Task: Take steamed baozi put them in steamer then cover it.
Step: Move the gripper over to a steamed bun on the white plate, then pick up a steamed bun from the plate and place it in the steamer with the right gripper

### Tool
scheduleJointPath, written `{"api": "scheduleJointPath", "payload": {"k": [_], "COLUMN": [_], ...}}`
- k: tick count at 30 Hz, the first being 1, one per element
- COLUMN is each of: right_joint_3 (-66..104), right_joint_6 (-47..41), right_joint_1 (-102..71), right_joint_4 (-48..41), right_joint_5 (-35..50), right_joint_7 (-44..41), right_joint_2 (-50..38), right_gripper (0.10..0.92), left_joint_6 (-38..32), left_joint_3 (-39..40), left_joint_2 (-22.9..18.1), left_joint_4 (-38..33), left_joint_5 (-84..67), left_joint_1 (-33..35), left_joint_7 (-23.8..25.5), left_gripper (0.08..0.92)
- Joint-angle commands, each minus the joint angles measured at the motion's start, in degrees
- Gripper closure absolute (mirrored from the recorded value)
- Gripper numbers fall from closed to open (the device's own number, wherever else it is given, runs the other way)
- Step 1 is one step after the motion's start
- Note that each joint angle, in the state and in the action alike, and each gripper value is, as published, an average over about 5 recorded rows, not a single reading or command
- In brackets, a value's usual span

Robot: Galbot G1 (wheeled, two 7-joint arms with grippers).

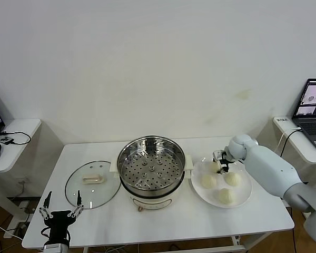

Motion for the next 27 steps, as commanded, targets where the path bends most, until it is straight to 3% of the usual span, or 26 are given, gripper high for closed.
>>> {"api": "scheduleJointPath", "payload": {"k": [1,15,21,27], "right_joint_3": [-0.71,-18.93,-29.4,-34.51], "right_joint_6": [-0.16,-2.56,-2.35,-1.12], "right_joint_1": [0.92,25.85,42.11,47.03], "right_joint_4": [2.0,23.87,26.47,27.42], "right_joint_5": [2.34,25.42,34.26,40.8], "right_joint_7": [-1.13,-2.8,-1.9,0.88], "right_joint_2": [-1.43,-15.48,-11.37,-3.26], "right_gripper": [0.448,0.444,0.441,0.44], "left_joint_6": [-0.01,0.04,-0.01,-0.06], "left_joint_3": [-0.05,0.78,1.36,1.12], "left_joint_2": [0.04,0.63,0.81,1.27], "left_joint_4": [0.03,0.13,-0.15,-0.24], "left_joint_5": [0.01,-0.26,-0.43,-1.18], "left_joint_1": [0.07,-0.38,-0.56,-0.73], "left_joint_7": [-0.02,0.02,0.04,0.11], "left_gripper": [0.177,0.177,0.177,0.177]}}
